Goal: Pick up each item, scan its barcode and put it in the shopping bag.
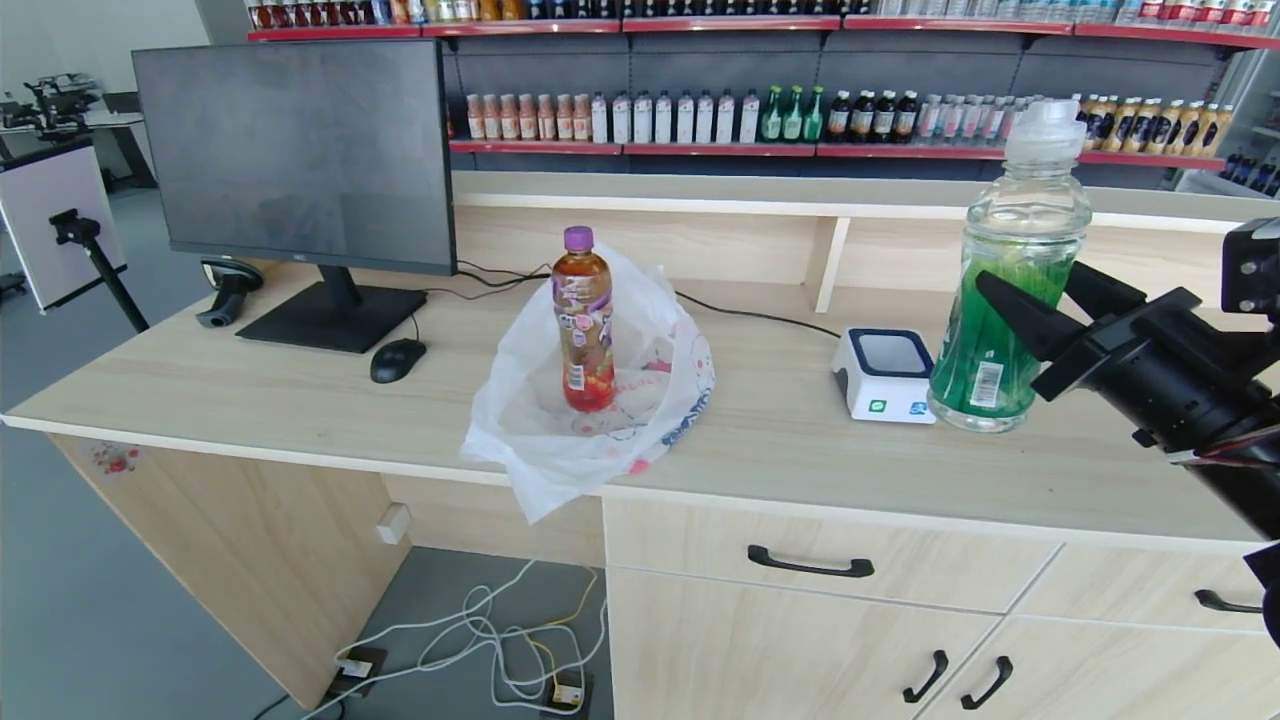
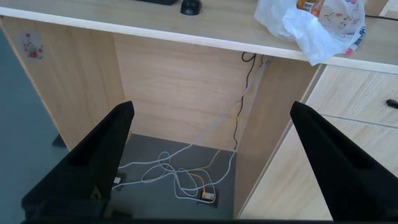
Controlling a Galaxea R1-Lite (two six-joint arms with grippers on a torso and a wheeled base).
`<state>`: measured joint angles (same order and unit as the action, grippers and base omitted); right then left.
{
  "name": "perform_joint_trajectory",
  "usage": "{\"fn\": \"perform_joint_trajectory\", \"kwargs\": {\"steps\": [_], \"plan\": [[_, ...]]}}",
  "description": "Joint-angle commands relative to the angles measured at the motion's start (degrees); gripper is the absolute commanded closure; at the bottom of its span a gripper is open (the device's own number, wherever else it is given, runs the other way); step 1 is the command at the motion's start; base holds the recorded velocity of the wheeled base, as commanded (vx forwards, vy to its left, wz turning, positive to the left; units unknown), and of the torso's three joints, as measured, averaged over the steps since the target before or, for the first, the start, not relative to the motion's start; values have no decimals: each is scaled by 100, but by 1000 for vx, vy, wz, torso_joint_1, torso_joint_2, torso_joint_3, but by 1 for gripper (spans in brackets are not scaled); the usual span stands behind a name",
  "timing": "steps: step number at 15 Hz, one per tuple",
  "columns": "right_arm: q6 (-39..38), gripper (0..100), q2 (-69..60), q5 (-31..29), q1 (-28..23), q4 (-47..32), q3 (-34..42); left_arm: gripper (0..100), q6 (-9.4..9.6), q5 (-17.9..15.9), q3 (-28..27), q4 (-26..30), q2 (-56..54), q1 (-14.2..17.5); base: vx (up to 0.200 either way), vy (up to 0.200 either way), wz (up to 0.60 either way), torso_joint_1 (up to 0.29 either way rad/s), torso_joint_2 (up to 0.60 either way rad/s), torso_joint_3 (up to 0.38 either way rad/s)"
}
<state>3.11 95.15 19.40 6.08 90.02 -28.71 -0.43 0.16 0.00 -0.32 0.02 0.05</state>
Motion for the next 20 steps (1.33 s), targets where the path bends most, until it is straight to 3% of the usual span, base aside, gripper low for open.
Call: {"fn": "perform_joint_trajectory", "kwargs": {"steps": [1,10,20], "plan": [[-3,100,4,3,7,-2,6,0,-1,2,0,-3,6,-5,0,200,0,2,7,2],[-3,100,4,3,7,-2,14,0,-1,2,0,-3,-2,4,0,200,0,3,2,1],[-3,100,-23,3,16,-2,67,0,-1,2,0,-3,-2,-5,0,0,0,0,0,0]]}}
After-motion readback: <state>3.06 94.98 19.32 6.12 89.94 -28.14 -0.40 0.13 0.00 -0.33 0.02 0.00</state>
